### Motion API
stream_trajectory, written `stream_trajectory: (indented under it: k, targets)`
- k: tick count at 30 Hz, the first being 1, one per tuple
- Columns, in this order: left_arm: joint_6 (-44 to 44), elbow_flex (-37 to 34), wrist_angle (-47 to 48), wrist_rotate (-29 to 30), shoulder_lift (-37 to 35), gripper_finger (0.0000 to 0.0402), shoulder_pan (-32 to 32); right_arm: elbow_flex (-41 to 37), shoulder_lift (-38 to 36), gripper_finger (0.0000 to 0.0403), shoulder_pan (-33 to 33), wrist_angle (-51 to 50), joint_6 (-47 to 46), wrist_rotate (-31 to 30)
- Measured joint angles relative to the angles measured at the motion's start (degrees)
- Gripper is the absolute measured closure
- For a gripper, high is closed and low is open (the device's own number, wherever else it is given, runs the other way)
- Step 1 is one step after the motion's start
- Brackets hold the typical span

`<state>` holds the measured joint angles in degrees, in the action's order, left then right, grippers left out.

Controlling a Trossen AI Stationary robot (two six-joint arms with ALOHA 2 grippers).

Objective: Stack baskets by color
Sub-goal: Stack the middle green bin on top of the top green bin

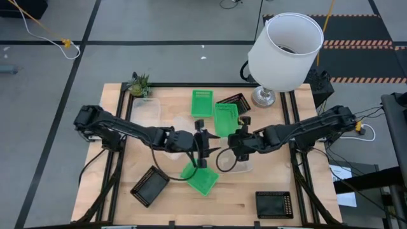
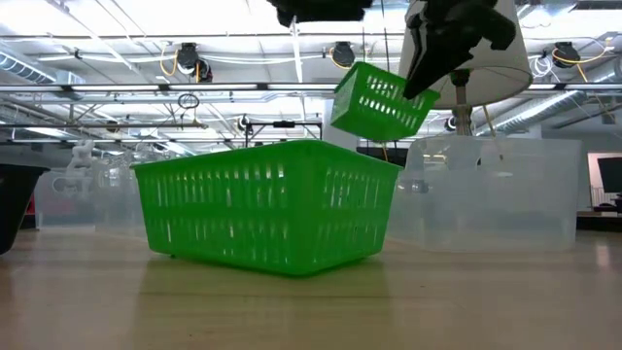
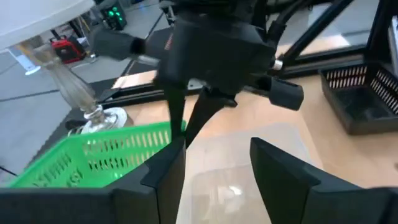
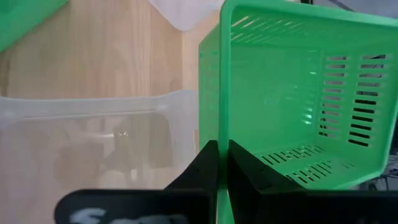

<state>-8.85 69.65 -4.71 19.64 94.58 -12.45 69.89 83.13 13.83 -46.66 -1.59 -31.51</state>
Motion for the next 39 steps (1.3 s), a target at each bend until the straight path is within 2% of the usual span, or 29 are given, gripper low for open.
stream_trajectory:
  k: [9, 18, 39]
  targets:
    - [-1.29, 7.68, 10.61, 4.79, 6.71, 0.0218, 1.61, 0.00, 1.01, 0.0392, -0.69, 2.80, 0.79, -0.12]
    - [1.97, 7.87, 16.69, 6.39, 7.49, 0.0218, 4.36, -0.02, 1.01, 0.0382, -0.72, 4.80, 1.34, -0.22]
    - [-1.94, 7.83, 15.81, 6.50, 9.20, 0.0218, 5.05, -0.07, 0.97, 0.0389, -0.72, 8.99, 2.75, 0.14]
